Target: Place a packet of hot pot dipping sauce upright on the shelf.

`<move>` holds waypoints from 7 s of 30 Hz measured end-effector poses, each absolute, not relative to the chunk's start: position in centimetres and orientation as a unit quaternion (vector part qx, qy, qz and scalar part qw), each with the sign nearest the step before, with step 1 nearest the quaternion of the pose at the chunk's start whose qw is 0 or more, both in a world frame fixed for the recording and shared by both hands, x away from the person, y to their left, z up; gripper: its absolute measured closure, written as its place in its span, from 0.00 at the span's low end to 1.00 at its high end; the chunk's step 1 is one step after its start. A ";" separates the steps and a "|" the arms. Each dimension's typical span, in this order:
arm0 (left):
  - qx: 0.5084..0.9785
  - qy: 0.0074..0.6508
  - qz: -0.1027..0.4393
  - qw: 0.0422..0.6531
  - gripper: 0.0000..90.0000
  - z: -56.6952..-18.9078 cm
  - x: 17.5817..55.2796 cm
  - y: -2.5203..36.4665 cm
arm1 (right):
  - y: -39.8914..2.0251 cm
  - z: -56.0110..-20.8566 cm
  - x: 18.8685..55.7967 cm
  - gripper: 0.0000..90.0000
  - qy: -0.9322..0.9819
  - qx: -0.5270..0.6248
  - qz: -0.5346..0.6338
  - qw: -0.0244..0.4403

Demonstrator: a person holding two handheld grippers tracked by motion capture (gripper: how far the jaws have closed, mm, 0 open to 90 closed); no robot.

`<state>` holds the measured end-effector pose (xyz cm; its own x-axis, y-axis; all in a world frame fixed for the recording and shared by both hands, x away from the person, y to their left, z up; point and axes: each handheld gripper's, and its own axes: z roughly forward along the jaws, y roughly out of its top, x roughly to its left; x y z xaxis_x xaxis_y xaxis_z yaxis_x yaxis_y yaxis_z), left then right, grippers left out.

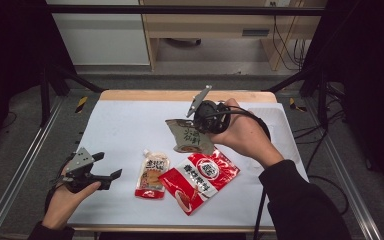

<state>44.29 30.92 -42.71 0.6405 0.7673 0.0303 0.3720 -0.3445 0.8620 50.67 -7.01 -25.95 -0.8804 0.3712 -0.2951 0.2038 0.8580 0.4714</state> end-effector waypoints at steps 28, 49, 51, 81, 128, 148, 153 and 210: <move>0.804 0.363 0.234 0.410 0.08 -44.5 44.7 31.0 | -14.0 -22.9 50.0 1.00 0.920 0.200 0.244 0.234; 0.809 0.360 0.232 0.402 0.07 -44.7 44.7 30.8 | -19.1 -22.5 49.4 1.00 0.903 0.243 0.247 0.254; 0.809 0.360 0.232 0.402 0.07 -44.8 44.7 30.8 | -19.5 -22.5 49.3 1.00 0.901 0.248 0.248 0.256; 0.814 0.359 0.231 0.393 0.07 -44.9 44.7 30.6 | -26.6 -24.4 48.6 1.00 0.892 0.278 0.267 0.236; 0.814 0.368 0.230 0.386 0.07 -45.2 45.0 30.8 | -30.4 -27.4 48.4 1.00 0.906 0.234 0.318 0.153; 0.816 0.366 0.229 0.385 0.07 -45.2 44.9 30.7 | -31.2 -32.6 49.2 0.97 0.907 0.265 0.302 0.125; 0.818 0.363 0.229 0.383 0.07 -45.2 44.9 30.5 | -31.8 -33.3 49.2 0.88 0.901 0.288 0.294 0.135; 0.827 0.350 0.229 0.375 0.07 -45.2 44.7 30.2 | -12.1 -34.8 45.2 0.16 0.908 0.234 0.276 0.213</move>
